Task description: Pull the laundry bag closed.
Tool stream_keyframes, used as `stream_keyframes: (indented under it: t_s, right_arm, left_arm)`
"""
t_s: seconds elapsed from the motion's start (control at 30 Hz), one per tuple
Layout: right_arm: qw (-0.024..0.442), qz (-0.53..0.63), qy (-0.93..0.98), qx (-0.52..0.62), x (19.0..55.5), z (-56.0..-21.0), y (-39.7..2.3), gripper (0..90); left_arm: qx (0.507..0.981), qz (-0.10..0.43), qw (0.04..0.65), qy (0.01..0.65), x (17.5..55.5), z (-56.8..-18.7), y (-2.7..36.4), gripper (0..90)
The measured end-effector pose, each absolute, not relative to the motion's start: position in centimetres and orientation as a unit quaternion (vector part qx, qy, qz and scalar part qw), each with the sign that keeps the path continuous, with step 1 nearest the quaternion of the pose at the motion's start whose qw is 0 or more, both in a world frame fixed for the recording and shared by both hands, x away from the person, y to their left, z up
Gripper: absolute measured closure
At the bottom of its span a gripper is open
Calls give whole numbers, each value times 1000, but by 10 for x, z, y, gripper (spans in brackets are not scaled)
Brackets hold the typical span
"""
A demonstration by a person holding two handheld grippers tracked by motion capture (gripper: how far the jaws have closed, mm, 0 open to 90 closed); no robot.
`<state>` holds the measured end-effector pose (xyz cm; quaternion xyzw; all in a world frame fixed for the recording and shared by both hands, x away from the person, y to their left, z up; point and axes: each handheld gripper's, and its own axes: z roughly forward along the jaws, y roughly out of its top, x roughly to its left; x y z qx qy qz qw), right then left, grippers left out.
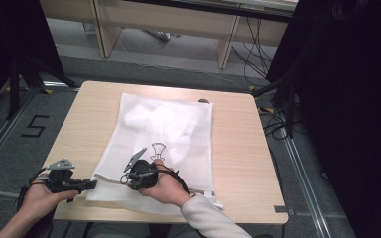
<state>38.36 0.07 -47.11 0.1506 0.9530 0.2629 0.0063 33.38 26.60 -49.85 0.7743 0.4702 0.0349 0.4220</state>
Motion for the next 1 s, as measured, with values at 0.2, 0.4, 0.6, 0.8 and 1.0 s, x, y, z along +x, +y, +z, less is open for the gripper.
stream_keyframes:
  t_s: [0.2, 0.4, 0.6, 0.8, 1.0]
  right_arm:
    - [9, 263, 952, 153, 383, -470, -3, 825]
    - [4, 263, 951, 163, 381, -469, -6, 825]
    - [7, 267, 952, 151, 381, -468, -9, 825]
    - [2, 271, 951, 151, 381, -469, -12, 825]
    - [-5, 273, 950, 153, 383, -469, -16, 825]
  left_arm:
    - [776, 34, 420, 470, 334, -499, 266, 859]
    - [775, 35, 420, 470, 334, -499, 266, 859]
    - [775, 34, 420, 471, 334, -499, 266, 859]
    - [774, 31, 421, 472, 334, -499, 267, 860]
    - [776, 36, 418, 471, 334, -499, 266, 860]
